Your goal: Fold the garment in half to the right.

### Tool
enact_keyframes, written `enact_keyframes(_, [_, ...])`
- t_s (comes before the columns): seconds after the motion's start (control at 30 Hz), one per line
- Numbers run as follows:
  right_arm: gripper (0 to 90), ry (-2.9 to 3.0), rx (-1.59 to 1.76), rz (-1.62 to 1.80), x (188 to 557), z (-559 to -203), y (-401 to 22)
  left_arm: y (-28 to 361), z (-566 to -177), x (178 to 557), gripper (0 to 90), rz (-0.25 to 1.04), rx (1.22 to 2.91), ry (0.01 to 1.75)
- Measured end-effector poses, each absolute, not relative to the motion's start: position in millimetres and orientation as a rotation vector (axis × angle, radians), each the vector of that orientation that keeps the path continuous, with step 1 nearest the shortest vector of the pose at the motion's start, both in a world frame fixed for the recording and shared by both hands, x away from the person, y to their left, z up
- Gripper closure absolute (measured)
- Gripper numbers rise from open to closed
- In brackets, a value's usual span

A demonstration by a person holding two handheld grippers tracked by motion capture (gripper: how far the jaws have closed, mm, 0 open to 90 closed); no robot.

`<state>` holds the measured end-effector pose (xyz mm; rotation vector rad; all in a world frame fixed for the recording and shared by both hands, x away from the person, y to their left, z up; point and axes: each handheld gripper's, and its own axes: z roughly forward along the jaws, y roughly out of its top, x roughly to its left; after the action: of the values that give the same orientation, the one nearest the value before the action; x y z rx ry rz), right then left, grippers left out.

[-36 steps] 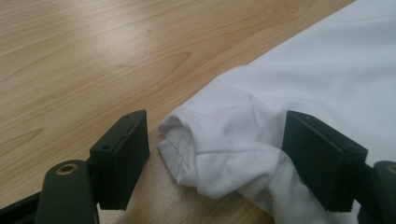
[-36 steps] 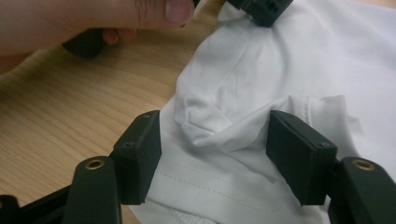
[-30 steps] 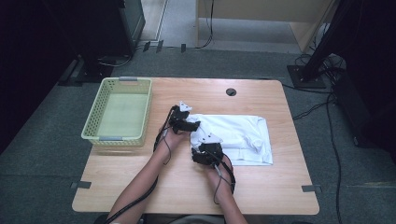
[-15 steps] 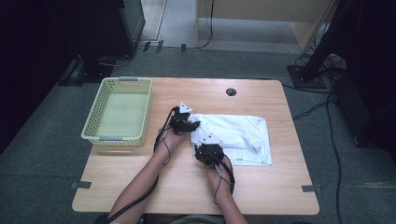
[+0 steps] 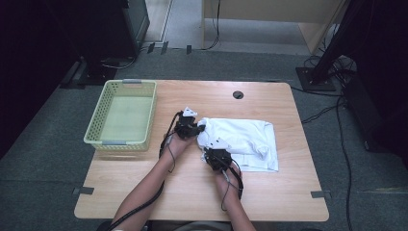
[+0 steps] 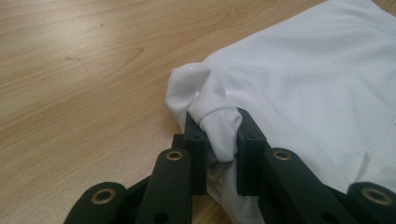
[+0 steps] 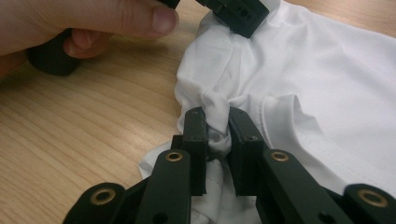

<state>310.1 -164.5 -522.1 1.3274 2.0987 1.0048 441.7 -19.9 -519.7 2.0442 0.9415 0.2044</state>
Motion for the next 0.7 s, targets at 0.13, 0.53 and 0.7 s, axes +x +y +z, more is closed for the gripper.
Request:
enact_keyframes(0.13, [82.3,2.107,1.334,1.025,310.2,-521.6,-166.2,-20.7,-517.3,440.7,82.8,0.204,2.047,0.941])
enact_keyframes(0.53, [83.8,2.149,1.371,1.122,310.6,-505.4,-178.9,-23.1,-504.3,435.5,83.3,0.198,2.029,0.912])
enact_keyframes(0.7, [83.8,2.153,1.381,1.176,310.3,-493.3,-186.4,-16.2,-488.9,432.0,83.3,0.214,2.008,0.914])
